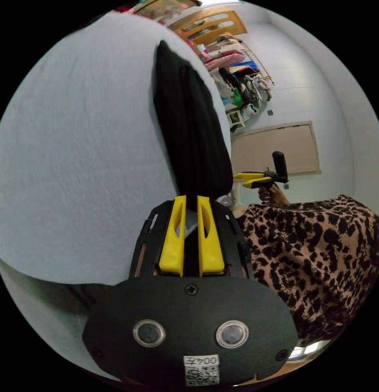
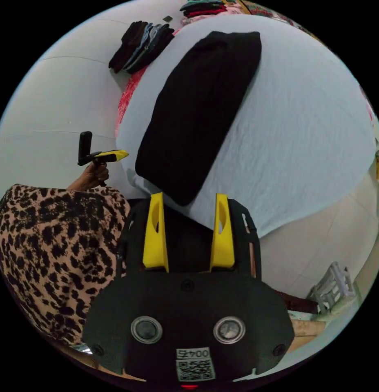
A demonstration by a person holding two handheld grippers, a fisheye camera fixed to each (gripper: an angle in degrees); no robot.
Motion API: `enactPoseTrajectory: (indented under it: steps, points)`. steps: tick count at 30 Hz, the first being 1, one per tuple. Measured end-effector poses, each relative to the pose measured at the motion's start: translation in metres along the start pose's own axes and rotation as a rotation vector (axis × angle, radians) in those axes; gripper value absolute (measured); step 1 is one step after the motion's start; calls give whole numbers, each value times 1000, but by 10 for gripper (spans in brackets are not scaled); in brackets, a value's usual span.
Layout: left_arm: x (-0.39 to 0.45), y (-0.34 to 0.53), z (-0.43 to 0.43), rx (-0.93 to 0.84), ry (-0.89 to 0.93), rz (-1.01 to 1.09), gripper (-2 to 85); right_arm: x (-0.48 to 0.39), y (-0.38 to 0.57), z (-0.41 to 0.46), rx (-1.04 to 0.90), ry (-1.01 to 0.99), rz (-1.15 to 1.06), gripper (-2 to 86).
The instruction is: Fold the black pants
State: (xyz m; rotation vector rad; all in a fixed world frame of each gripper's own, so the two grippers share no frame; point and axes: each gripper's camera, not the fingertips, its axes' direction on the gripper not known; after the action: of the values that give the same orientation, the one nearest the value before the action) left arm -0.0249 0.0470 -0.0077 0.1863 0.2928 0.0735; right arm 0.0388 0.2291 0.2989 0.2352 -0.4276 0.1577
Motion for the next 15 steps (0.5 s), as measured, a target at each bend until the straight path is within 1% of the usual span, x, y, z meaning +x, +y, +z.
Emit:
enactPoseTrajectory:
  steps: [1,3,5,7,8,9,10,12,14,15]
  points:
    - [6,-4,-2,19,-25,29,44,-14,-17,-10,28,36,-33,181]
    - [34,-31,7,52,-110,154,60,-38,-50,-16,38,108,-87,183]
    - [52,-55,26,37,-173,219,70,-67,-96,-14,6,201,-144,177]
    - [64,-74,48,19,-253,257,74,-84,-127,-7,-38,248,-180,155]
    - [65,-84,65,-19,-319,258,73,-89,-147,4,-111,283,-169,142]
    - [59,-90,85,-95,-357,244,71,-91,-156,11,-153,306,-165,135]
    - [55,-92,93,-119,-354,226,69,-94,-169,23,-224,349,-171,131]
    - [46,-91,98,-86,-282,148,64,-103,-182,23,-264,376,-187,127]
    - [47,-87,98,-71,-266,133,60,-114,-198,17,-353,380,-166,126]
    - [48,-83,98,-54,-264,134,56,-116,-202,15,-366,388,-158,124]
